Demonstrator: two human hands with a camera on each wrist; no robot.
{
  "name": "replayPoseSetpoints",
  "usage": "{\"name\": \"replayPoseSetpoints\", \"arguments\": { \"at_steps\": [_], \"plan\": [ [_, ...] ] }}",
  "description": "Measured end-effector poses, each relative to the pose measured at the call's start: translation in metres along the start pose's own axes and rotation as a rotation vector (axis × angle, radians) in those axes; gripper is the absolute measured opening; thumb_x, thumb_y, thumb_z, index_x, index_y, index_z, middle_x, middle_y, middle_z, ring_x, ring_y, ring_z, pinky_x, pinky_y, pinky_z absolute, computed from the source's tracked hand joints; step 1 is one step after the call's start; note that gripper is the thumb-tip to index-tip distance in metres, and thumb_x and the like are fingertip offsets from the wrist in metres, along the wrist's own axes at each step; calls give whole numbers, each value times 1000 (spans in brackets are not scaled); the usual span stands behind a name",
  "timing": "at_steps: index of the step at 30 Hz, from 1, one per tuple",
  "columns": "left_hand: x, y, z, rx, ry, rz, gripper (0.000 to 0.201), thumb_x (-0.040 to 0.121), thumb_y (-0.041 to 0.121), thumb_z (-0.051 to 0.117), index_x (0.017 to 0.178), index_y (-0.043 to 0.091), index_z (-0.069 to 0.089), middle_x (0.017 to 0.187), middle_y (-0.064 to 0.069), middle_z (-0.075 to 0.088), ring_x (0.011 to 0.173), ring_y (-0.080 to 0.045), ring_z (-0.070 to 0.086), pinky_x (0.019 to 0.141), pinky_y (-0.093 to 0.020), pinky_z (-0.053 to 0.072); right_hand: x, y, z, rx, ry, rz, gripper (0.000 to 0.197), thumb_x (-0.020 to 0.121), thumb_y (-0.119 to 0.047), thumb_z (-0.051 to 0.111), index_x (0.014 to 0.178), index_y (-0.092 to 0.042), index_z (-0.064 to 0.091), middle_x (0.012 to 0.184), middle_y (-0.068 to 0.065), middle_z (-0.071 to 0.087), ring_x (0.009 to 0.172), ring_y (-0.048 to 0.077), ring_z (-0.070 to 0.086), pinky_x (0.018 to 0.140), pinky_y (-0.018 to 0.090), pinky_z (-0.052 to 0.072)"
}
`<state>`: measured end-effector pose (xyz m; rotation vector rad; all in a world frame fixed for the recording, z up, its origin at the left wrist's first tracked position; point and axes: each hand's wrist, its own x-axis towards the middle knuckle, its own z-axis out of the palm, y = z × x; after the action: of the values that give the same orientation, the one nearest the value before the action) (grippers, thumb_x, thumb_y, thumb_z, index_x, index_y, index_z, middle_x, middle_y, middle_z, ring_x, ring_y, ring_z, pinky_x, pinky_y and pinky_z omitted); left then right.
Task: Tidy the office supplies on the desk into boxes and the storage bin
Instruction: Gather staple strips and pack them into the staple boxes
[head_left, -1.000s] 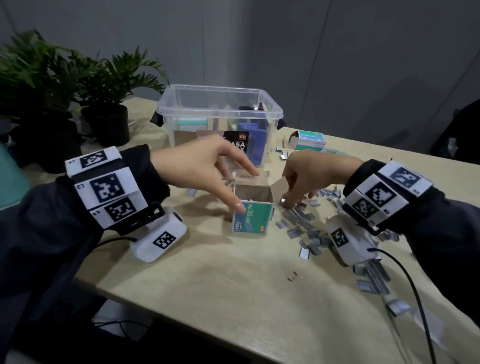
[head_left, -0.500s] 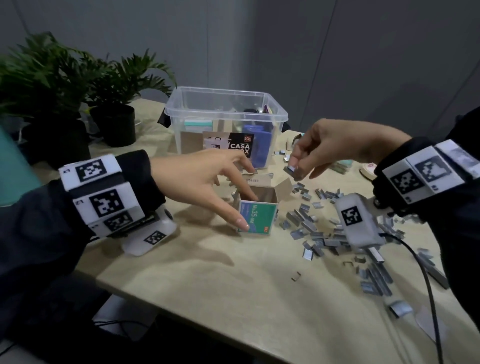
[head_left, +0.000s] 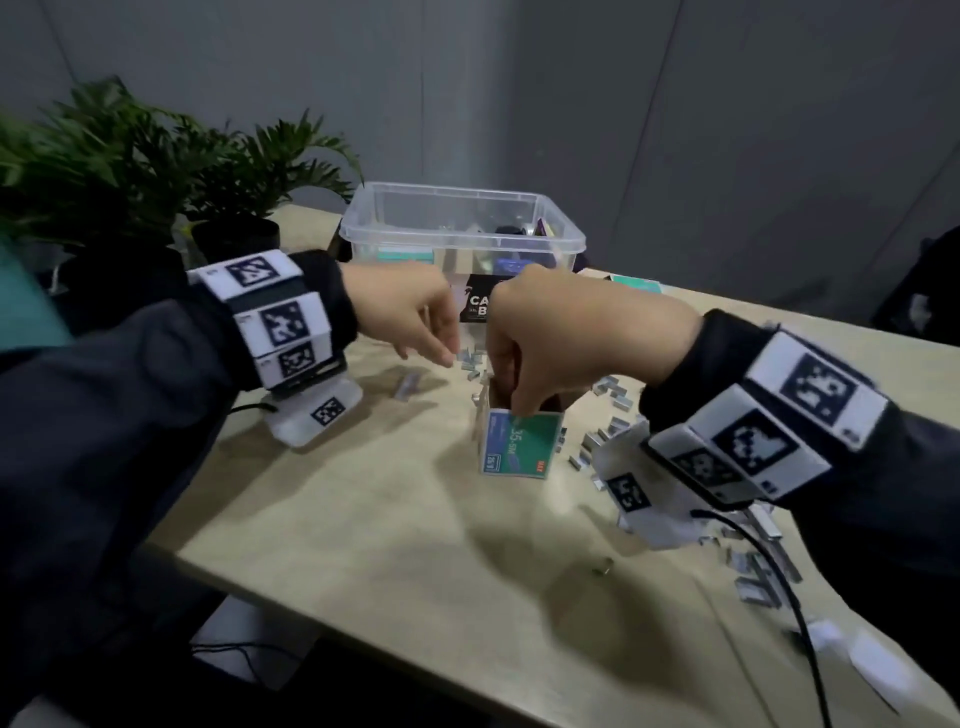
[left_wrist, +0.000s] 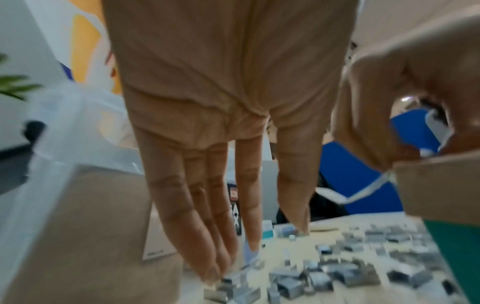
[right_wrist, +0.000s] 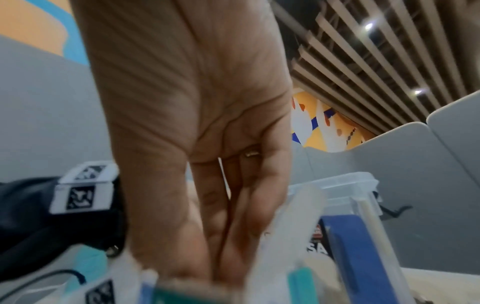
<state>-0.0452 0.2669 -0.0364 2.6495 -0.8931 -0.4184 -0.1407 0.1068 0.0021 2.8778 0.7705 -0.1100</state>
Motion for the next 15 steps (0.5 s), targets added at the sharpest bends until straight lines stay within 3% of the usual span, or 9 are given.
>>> {"name": "replayPoseSetpoints", "arguments": {
  "at_steps": [2, 3, 6, 8, 10, 12, 15],
  "plan": [
    [14, 1, 4, 50, 14, -6, 10, 84, 17, 74, 84, 20, 64, 81, 1, 64, 66, -10, 63, 62, -26, 55, -2, 3, -5, 66, -18, -25, 15, 74, -26, 82, 83, -21, 71, 70, -9, 64, 68, 13, 63, 59, 26, 52],
    [20, 2, 6, 89, 13, -18, 13, 84, 20, 74, 92, 17, 64, 83, 2, 63, 69, -13, 64, 64, -28, 55, -3, 8, -9, 152, -39, -29, 15, 75, -26, 83, 86, -19, 75, 72, -8, 70, 68, 11, 68, 62, 25, 55],
    [34, 3, 14, 201, -28, -74, 48, 81, 33, 75, 122, 12, 61, 102, 0, 62, 89, -21, 65, 81, -37, 57, -1, 41, -22, 436, -13, 30, 6, 80, -18, 80, 86, -17, 78, 70, -4, 75, 63, 4, 71, 58, 18, 56],
    [38, 6, 18, 224, -68, -88, 54, 79, 36, 76, 125, 13, 59, 114, -1, 62, 97, -22, 63, 87, -37, 55, 10, 68, -17, 455, 58, 121, 4, 82, -13, 77, 86, -15, 77, 72, -2, 75, 60, 3, 70, 56, 16, 55],
    [40, 11, 21, 246, -89, -63, 50, 77, 35, 77, 120, 14, 62, 115, -2, 65, 99, -21, 63, 89, -35, 53, 25, 85, 0, 370, 6, 210, 15, 79, -15, 81, 93, -15, 76, 83, 0, 76, 59, 4, 69, 53, 14, 52],
    [43, 17, 24, 236, -88, -11, 45, 77, 28, 78, 117, 12, 65, 109, -6, 68, 90, -21, 62, 83, -32, 52, 41, 93, 23, 331, -165, 255, 40, 75, -21, 84, 113, -17, 70, 105, -2, 71, 79, 13, 72, 59, 16, 53],
    [49, 24, 32, 260, -43, 40, 38, 80, 18, 75, 112, 2, 64, 105, -13, 66, 85, -21, 56, 75, -31, 47, 57, 93, 48, 217, -340, 213, 67, 81, -24, 79, 141, -24, 49, 128, -3, 55, 110, 23, 64, 83, 28, 56]
  ]
}}
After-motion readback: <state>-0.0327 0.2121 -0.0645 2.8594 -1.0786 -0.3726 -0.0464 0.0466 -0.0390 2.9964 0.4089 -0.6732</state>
